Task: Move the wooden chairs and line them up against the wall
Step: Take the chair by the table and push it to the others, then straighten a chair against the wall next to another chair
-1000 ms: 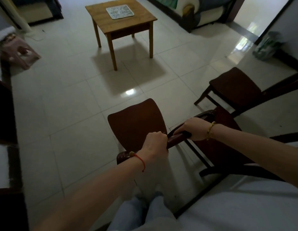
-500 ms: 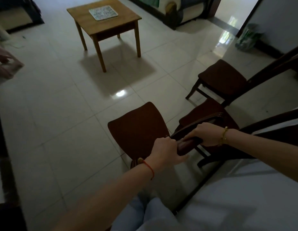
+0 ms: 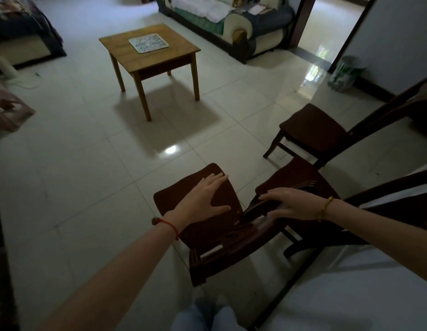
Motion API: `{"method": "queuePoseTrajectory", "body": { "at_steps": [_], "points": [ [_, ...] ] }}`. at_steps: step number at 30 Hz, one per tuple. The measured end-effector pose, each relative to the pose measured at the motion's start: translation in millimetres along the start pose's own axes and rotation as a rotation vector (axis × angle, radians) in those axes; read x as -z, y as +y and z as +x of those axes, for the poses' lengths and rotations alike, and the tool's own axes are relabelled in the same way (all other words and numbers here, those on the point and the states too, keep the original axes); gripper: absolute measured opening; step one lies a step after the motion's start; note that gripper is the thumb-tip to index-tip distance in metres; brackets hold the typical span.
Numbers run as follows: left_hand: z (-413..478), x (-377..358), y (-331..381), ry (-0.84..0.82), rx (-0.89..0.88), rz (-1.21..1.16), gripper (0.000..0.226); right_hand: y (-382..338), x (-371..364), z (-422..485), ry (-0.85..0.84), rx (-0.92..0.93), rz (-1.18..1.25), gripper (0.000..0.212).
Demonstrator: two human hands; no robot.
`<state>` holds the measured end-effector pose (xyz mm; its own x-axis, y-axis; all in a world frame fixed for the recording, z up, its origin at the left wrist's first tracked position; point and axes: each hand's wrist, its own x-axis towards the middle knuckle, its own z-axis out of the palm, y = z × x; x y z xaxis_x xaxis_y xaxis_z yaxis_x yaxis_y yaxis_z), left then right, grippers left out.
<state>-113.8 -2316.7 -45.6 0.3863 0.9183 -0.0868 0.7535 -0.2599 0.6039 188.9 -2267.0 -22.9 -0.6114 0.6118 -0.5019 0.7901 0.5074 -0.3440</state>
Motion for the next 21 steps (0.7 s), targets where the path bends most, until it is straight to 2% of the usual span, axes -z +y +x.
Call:
{"method": "queuePoseTrajectory", "body": {
  "at_steps": [2,6,12,16,21],
  "points": [
    [4.0,17.3,-9.3,0.017,-0.036,0.009,0.094,-9.0,7.0,4.5,0.168,-0.023,0.047,0.079],
    [14.0,55.7,-27.9,0.028,-0.104,0.032,0.100,-36.1,20.5,16.7,0.425,-0.078,0.095,0.097],
    [39.6,120.9,-75.7,-0.030,-0.248,0.049,0.101,-83.4,26.3,45.3,0.589,-0.162,0.206,0.100],
    [51.8,174.8,-117.6,-0.043,-0.361,0.064,0.100,-136.6,37.8,84.8,0.705,-0.237,0.284,0.097],
    [48.8,247.9,-175.4,-0.065,-0.422,0.075,0.100,-203.4,71.8,145.1,0.868,-0.287,0.375,0.095]
  ]
}}
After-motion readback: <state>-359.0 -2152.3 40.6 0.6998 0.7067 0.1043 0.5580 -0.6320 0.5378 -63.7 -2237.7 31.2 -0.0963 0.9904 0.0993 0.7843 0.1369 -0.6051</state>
